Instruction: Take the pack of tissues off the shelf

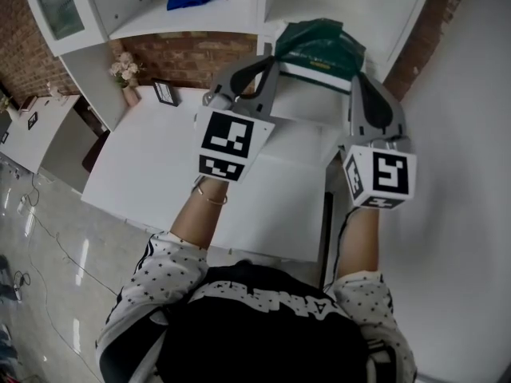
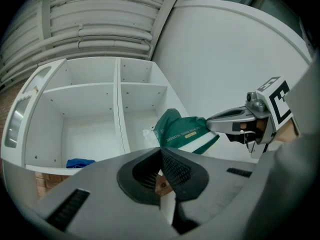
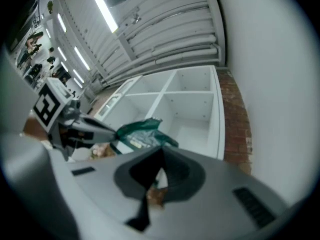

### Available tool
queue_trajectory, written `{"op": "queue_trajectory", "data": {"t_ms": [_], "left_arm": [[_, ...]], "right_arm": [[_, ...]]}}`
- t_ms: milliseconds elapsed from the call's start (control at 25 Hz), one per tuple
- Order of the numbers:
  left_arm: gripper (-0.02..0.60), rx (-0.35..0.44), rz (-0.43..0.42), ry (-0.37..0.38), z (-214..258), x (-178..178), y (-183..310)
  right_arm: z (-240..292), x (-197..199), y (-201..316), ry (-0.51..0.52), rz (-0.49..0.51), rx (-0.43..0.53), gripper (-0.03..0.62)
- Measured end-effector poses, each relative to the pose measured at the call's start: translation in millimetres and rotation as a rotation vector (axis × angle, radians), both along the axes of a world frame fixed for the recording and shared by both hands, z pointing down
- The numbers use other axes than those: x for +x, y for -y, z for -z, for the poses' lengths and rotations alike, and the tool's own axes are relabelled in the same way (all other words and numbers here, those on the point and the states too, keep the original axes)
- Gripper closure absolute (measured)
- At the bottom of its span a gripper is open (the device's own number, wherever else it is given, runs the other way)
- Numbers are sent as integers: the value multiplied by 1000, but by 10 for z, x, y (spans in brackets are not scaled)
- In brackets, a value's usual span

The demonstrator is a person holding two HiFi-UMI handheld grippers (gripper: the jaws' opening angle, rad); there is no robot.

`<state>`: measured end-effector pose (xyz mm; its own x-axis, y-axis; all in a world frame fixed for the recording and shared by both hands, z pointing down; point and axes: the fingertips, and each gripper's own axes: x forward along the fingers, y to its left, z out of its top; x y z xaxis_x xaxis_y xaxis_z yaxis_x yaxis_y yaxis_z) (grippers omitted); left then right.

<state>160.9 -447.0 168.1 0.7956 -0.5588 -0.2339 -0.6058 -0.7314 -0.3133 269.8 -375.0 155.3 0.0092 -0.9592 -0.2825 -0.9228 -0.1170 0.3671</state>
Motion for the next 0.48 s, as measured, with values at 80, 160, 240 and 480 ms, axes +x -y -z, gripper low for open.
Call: {"op": "queue_trajectory", "data": {"t_ms": [80, 160, 240, 480], "left_arm": [[549, -13, -2, 0, -93, -15, -2], [549, -18, 0, 8, -253, -30, 0], [549, -18, 4, 23, -413, -46, -4], [549, -35, -4, 37, -622, -76, -45]], "right_arm": [[-94, -8, 2, 18, 5, -5, 563], [-262, -17, 6, 37, 12, -6, 563], [-431, -34, 2, 48, 16, -9, 563], [-664, -51, -18, 67, 19, -34, 563]]}}
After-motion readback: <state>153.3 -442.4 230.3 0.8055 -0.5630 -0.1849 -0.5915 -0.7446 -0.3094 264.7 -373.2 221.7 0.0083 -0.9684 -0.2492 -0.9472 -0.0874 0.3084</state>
